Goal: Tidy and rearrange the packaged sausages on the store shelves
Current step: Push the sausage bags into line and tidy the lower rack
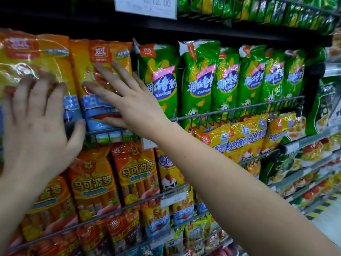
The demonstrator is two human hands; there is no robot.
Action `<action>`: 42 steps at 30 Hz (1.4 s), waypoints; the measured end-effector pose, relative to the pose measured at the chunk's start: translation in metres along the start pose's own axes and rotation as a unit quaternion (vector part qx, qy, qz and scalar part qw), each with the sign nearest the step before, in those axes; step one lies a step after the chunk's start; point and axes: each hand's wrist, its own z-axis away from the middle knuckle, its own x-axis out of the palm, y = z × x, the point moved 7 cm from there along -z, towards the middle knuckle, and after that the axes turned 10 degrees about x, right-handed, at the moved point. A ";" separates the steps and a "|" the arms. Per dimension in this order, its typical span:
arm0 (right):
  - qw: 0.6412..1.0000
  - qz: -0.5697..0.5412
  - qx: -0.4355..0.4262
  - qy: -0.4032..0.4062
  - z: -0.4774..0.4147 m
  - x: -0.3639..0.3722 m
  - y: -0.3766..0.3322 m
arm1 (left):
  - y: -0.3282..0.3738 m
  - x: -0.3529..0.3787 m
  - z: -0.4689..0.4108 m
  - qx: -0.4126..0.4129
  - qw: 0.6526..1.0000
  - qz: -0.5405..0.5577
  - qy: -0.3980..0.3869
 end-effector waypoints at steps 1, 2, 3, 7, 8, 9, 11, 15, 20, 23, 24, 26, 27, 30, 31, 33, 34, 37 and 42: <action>1.000 -0.028 -0.007 0.006 0.001 0.000 0.003 | 0.008 -0.004 0.001 0.007 1.000 -0.005 0.007; 0.997 -0.069 -0.012 0.011 0.003 -0.002 0.005 | 0.015 -0.007 0.003 0.012 1.000 -0.015 0.024; 0.994 -0.103 -0.015 0.029 0.005 -0.005 0.007 | 0.028 -0.014 0.002 0.022 0.999 -0.016 0.029; 0.984 -0.160 -0.037 0.075 0.025 -0.010 0.018 | 0.058 -0.019 0.000 0.050 0.997 -0.002 0.055; 0.980 -0.170 -0.035 0.095 0.031 -0.014 0.023 | 0.067 -0.018 -0.001 0.060 0.996 0.000 0.061; 0.977 -0.183 -0.031 0.108 0.039 -0.018 0.029 | 0.077 -0.016 -0.002 0.068 0.996 0.003 0.062; 0.970 -0.200 -0.016 0.134 0.055 -0.027 0.042 | 0.099 -0.008 -0.002 0.083 0.994 0.007 0.070; 0.960 -0.225 0.043 0.162 0.092 -0.038 0.084 | 0.148 0.016 -0.003 0.108 0.991 0.028 0.075; 0.958 -0.226 0.078 0.158 0.141 -0.039 0.152 | 0.228 0.055 -0.008 0.145 0.986 0.049 0.073; 0.956 -0.232 0.096 0.150 0.176 -0.038 0.199 | 0.278 0.083 -0.012 0.145 0.985 0.067 0.061; 0.955 -0.234 0.104 0.148 0.189 -0.038 0.215 | 0.293 0.094 -0.012 0.141 0.986 0.071 0.053; 0.955 -0.230 0.120 0.143 0.215 -0.036 0.248 | 0.323 0.116 -0.012 0.133 0.988 0.070 0.031; 0.956 -0.226 0.128 0.138 0.229 -0.034 0.264 | 0.337 0.128 -0.011 0.131 0.989 0.065 0.019; 0.958 -0.215 0.156 0.107 0.270 -0.026 0.309 | 0.373 0.168 -0.008 0.118 0.991 0.052 -0.032; 0.960 -0.208 0.164 0.096 0.283 -0.022 0.323 | 0.383 0.181 -0.008 0.110 0.992 0.048 -0.049; 0.960 -0.195 0.185 0.083 0.307 -0.018 0.350 | 0.401 0.204 -0.007 0.090 0.992 0.038 -0.083; 0.958 -0.191 0.201 0.080 0.317 -0.016 0.363 | 0.408 0.214 -0.007 0.079 0.991 0.032 -0.100; 0.948 -0.186 0.251 0.068 0.346 -0.006 0.400 | 0.421 0.239 -0.008 0.054 0.987 0.003 -0.148; 0.929 -0.111 0.346 0.066 0.384 0.012 0.446 | 0.428 0.271 -0.009 0.030 0.975 -0.064 -0.209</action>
